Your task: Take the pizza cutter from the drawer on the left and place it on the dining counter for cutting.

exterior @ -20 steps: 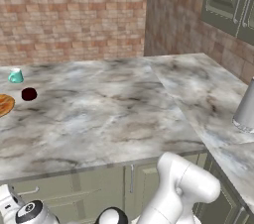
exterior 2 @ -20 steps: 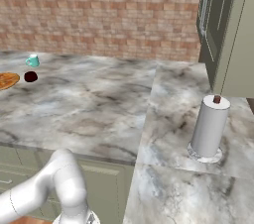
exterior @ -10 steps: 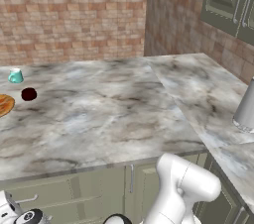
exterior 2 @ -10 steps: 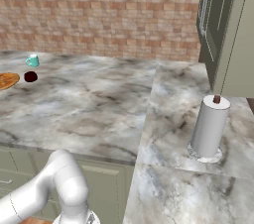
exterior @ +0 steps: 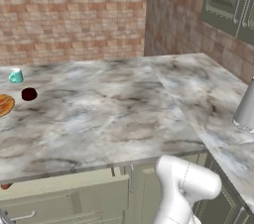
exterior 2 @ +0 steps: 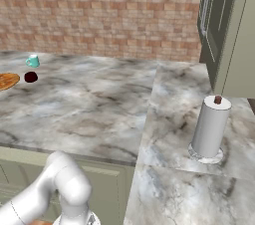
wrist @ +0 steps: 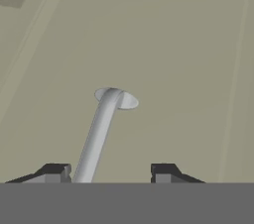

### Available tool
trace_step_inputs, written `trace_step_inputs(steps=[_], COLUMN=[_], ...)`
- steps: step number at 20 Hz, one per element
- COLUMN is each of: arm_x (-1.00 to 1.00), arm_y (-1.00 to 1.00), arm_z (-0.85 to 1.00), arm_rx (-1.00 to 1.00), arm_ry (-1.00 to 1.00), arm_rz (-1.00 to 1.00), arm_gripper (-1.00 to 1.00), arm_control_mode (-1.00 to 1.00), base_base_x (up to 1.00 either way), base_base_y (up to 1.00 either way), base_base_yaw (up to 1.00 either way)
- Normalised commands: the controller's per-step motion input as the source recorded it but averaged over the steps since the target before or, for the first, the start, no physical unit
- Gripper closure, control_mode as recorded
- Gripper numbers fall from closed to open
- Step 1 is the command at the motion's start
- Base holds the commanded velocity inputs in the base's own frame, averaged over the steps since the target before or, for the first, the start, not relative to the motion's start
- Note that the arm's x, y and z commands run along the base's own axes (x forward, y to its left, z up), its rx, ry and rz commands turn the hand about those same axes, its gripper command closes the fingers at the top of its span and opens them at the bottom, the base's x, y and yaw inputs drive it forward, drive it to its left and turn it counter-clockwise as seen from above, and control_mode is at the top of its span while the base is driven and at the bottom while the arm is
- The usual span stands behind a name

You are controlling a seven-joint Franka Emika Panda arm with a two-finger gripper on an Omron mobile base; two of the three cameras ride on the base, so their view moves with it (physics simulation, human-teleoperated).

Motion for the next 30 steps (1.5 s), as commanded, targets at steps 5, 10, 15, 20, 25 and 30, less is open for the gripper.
trace_step_inputs(steps=[5,10,15,20,25,30], arm_x=[-0.65,-0.53,-0.5,-0.5,-0.49,-0.39], arm_y=[0.0,0.0,0.0,0.0,0.0,0.0], arm_z=[-0.02,-0.02,-0.01,0.0,0.0,0.0], arm_rx=[0.0,0.0,0.0,0.0,0.0,0.0], arm_ry=[0.0,0.0,0.0,0.0,0.0,0.0], arm_rz=[-0.06,-0.05,-0.04,-0.04,-0.04,-0.02], arm_gripper=[1.0,1.0,1.0,1.0,1.0,1.0], arm_control_mode=[-1.0,-1.0,-1.0,-1.0,-1.0,-1.0], base_base_x=[0.0,0.0,0.0,0.0,0.0,0.0], base_base_y=[0.0,0.0,0.0,0.0,0.0,0.0], base_base_yaw=[0.0,0.0,0.0,0.0,0.0,0.0])
